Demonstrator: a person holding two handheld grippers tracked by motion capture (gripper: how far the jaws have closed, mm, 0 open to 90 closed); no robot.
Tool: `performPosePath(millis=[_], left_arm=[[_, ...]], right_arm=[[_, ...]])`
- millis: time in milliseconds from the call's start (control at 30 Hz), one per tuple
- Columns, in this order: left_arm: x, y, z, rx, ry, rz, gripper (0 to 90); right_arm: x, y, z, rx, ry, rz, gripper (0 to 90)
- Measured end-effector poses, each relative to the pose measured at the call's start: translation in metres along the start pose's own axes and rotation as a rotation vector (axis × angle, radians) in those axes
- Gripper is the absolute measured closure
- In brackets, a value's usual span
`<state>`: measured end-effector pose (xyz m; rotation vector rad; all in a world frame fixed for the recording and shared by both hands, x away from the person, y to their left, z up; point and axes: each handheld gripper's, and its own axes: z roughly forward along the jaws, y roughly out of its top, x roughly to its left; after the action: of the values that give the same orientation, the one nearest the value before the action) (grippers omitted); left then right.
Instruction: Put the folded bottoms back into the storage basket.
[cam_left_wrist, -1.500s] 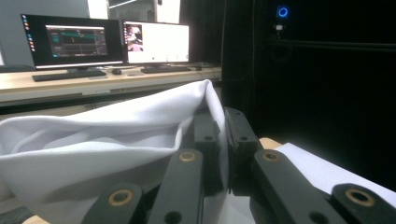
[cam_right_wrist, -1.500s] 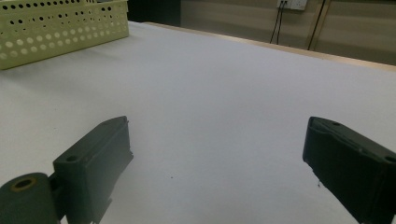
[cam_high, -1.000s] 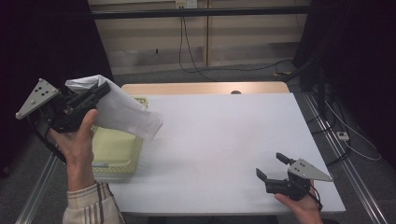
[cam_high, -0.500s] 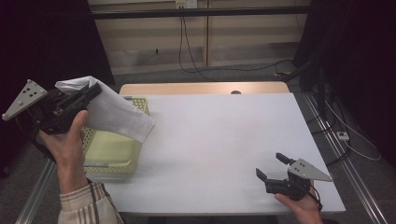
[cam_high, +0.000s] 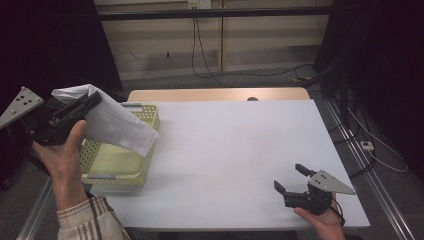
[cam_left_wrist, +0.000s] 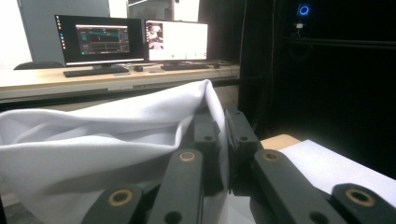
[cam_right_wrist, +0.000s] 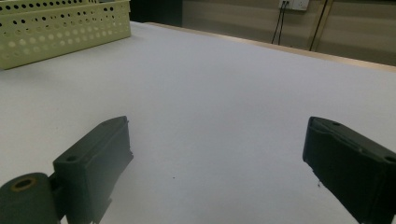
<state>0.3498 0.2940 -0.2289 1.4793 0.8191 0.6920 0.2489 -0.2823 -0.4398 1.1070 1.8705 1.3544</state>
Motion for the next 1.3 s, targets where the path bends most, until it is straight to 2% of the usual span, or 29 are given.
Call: performPosePath(millis=[367,567,733,967,1100,1300], left_arm=[[0.002,0.001,-0.008,0.027,0.007,0.020,85.4],[0.016,-0.001,-0.023,0.025,0.016,-0.007,85.4],[0.025,-0.002,-0.034,0.029,0.013,-0.002,85.4],[0.036,-0.011,-0.029,0.087,0.032,-0.023,85.3],[0.042,-0.017,-0.024,0.104,0.033,-0.047,85.3],[0.050,-0.025,-0.016,0.170,0.078,-0.055,85.2]], right_arm=[[0.001,0.000,0.001,0.000,0.006,-0.003,7.7],[0.001,0.000,0.001,0.002,0.006,-0.002,7.7],[0.001,0.001,0.002,0.004,0.009,-0.002,7.7],[0.001,0.001,0.003,0.005,0.013,-0.005,7.7],[0.001,0.001,0.004,0.006,0.015,-0.006,7.7],[0.001,0.001,0.004,0.007,0.017,-0.007,7.7]])
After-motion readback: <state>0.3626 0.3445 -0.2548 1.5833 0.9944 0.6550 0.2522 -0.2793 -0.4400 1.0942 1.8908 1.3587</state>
